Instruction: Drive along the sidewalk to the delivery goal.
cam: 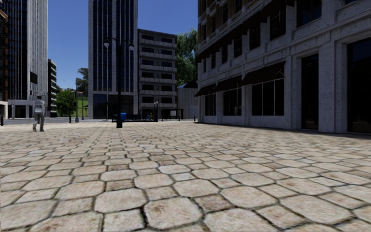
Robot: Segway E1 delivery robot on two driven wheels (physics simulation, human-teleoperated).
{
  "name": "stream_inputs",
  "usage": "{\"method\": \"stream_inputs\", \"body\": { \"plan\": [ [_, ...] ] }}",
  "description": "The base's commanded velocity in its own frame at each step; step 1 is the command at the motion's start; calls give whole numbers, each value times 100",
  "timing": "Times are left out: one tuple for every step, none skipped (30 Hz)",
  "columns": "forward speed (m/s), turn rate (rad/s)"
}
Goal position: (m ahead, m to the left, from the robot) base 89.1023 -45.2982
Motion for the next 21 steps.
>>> {"method": "stream_inputs", "body": {
  "plan": [
    [200,0],
    [200,0],
    [200,0],
    [200,0],
    [200,0],
    [200,0],
    [200,0],
    [200,0],
    [200,0],
    [200,0],
    [200,0],
    [200,0],
    [200,0],
    [200,0],
    [200,0],
    [200,0],
    [200,0],
    [200,0],
    [200,0],
    [200,0],
    [200,0]
  ]
}}
